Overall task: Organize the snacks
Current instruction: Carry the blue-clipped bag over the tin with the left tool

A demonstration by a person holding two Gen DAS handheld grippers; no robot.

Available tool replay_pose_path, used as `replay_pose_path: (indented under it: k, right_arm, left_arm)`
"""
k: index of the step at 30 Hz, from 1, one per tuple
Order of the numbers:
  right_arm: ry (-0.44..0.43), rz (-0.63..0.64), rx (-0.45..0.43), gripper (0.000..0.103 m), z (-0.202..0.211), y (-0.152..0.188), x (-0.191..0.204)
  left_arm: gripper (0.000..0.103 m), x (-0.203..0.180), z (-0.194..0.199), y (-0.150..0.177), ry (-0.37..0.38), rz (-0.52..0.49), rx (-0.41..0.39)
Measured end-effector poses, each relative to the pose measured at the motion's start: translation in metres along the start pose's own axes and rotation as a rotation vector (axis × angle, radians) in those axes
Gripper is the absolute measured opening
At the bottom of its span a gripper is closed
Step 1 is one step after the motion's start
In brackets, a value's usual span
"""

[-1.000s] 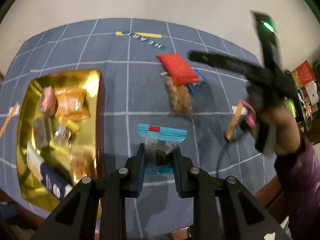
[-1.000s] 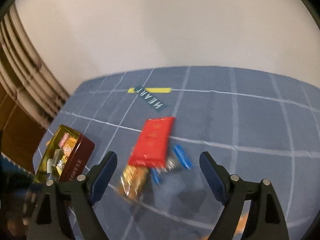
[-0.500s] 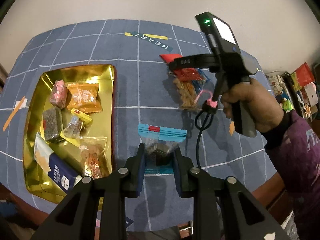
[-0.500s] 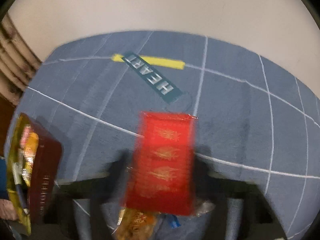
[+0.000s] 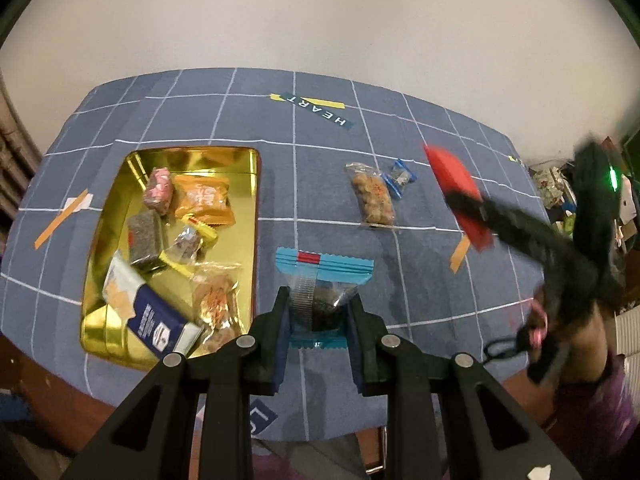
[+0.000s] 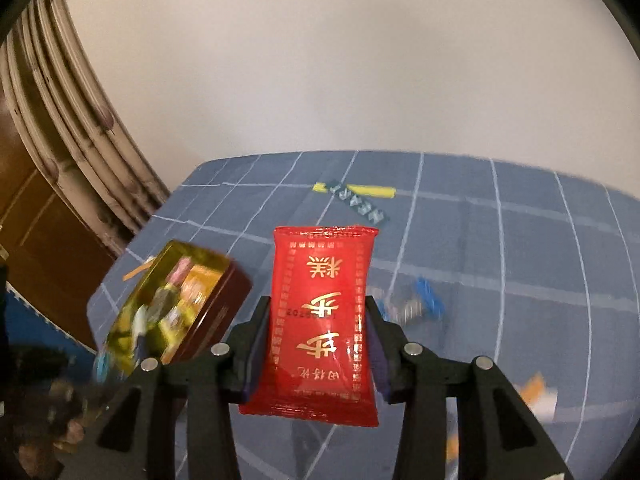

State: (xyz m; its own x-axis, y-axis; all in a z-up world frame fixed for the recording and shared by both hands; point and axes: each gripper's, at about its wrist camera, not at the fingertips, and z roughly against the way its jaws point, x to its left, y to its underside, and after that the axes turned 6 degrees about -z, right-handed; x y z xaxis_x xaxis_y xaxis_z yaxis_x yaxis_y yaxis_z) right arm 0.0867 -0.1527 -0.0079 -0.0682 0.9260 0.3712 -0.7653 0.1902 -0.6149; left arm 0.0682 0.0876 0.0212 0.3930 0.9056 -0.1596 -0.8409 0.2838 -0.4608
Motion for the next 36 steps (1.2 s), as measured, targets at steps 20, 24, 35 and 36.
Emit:
replay_pose_path:
  k: [20,24,35,36]
  right_arm:
    - [0.029,-0.101,0.038,0.044,0.056,0.115,-0.004]
    - [0.030,-0.091,0.032,0.044,0.060,0.117,0.001]
    - [0.034,-0.086,0.021,0.044,0.068,0.119,0.001]
    - [0.034,-0.086,0.022,0.044,0.068,0.119,0.001]
  left_arm:
    - [0.022,0.043,0.018,0.041,-0.140,0.105,-0.053]
    - [0.022,0.052,0.018,0.045,-0.158,0.121,-0.054]
    - [0.022,0.072,0.006,0.053,-0.200,0.153,-0.038]
    - [0.022,0.075,0.005,0.053,-0.201,0.159,-0.036]
